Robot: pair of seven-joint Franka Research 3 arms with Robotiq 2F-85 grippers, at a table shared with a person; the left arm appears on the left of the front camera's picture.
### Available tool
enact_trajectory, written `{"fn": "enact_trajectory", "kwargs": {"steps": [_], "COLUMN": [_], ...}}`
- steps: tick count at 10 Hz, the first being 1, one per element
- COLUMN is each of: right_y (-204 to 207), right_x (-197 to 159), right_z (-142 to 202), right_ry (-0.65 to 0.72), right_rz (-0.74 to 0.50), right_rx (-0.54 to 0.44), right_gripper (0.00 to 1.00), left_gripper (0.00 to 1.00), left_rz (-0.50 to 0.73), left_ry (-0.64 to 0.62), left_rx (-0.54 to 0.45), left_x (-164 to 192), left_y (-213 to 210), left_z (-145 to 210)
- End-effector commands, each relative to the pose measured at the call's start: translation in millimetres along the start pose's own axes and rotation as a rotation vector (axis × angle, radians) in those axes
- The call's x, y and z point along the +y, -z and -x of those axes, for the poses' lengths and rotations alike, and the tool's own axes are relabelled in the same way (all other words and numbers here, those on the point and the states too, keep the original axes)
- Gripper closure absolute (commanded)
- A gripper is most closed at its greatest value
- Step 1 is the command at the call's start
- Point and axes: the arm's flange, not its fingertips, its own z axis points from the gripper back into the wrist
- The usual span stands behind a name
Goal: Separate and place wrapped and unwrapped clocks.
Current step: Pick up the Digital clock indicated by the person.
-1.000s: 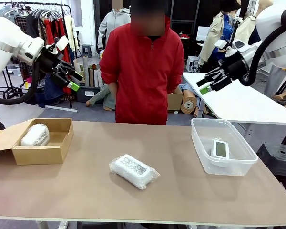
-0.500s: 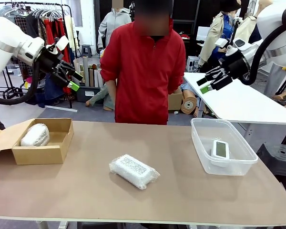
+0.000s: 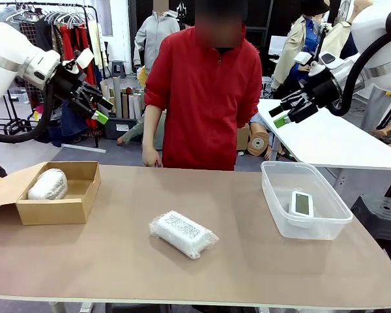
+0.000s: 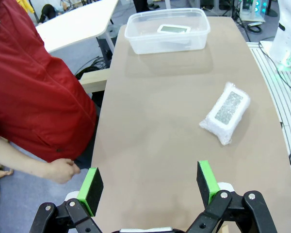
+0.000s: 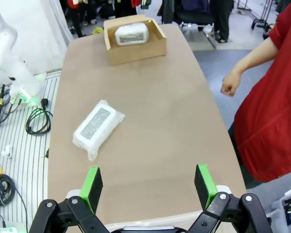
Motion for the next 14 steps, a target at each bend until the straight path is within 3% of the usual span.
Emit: {"fn": "enact_trajectory", "kwargs": {"steps": [1,14], "right_y": [-0.5,-0.5], "right_x": [3.7,3.7], "right_z": [-0.1,-0.1], "right_ry": [-0.002,-0.002], "right_rz": [0.0,0.0], "right_rx": [0.0,0.0], "right_gripper": [0.0,0.0], "left_gripper": [0.0,0.0], "left_rz": [0.001,0.001], "left_ry": [-0.001,-0.001], "left_rx": [0.0,0.0], "left_x": [-1.6,-1.6], "left_y": [-0.7,-0.7], "left_z": [0.1,0.1]}}
